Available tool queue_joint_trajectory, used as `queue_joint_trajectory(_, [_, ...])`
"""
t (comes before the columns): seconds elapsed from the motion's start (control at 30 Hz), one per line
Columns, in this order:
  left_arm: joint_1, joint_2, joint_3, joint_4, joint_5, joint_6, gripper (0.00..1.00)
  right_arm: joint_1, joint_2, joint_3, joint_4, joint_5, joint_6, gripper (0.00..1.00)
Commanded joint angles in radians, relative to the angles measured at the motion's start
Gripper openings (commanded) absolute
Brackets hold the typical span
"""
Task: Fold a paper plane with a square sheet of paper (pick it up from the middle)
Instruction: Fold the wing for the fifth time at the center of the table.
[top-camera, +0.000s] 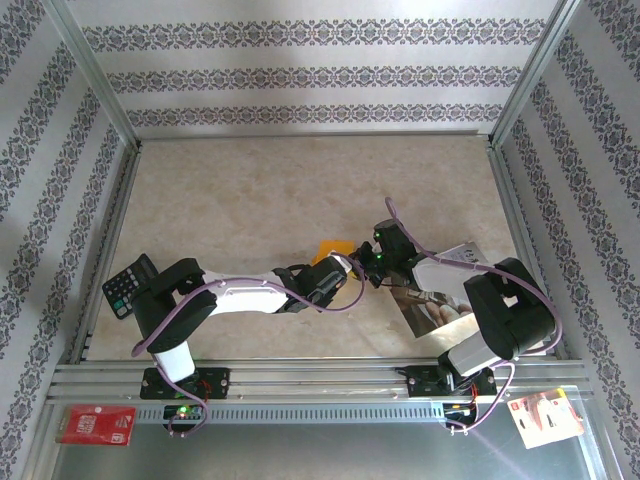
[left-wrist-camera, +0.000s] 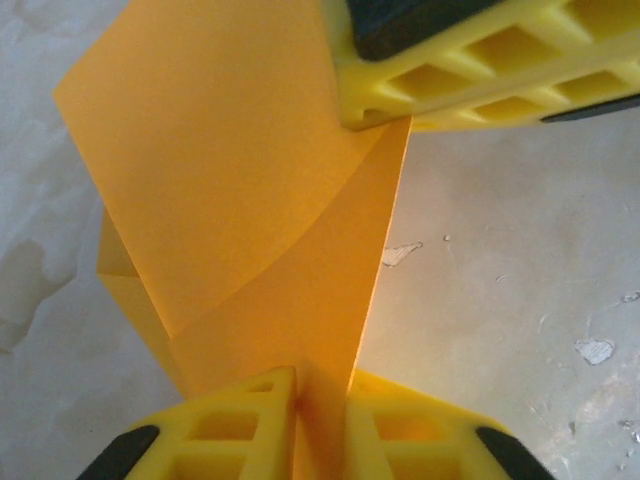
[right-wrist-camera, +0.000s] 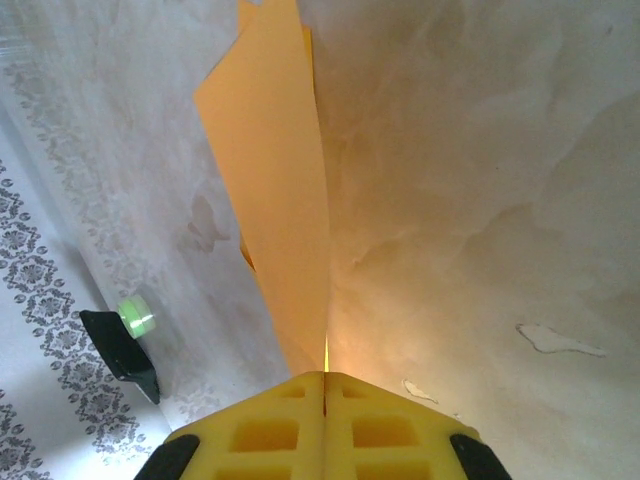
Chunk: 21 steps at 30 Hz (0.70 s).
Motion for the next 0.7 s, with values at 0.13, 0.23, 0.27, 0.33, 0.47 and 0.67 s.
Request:
queue_joint_trajectory(0.13, [-0.012, 0.012, 0.016, 0.029, -0.006, -0.007, 0.07, -0.003, 0.016, 0.005, 0.011, -0.023, -0.003, 0.0])
queue_joint_trajectory(0.23, [-0.008, 0.001, 0.004, 0.039, 0.001, -0.014, 0.04, -0.009, 0.009, 0.005, 0.011, -0.026, -0.007, 0.02])
queue_joint_trajectory(0.27, [-0.007, -0.002, 0.0, 0.042, 0.005, -0.018, 0.03, -0.012, 0.008, 0.004, 0.011, -0.027, -0.009, 0.03])
queue_joint_trajectory(0.33, [-0.002, -0.016, -0.015, 0.056, 0.018, -0.03, 0.01, -0.017, -0.002, 0.006, 0.008, -0.028, -0.014, 0.06])
queue_joint_trajectory(0.47, [0.006, -0.051, -0.052, 0.092, 0.046, -0.068, 0.0, -0.031, -0.026, 0.004, -0.007, -0.031, -0.027, 0.15])
queue_joint_trajectory(0.67, [0.023, -0.103, -0.112, 0.168, 0.134, -0.141, 0.0, -0.061, -0.107, 0.001, -0.085, -0.018, -0.099, 0.26])
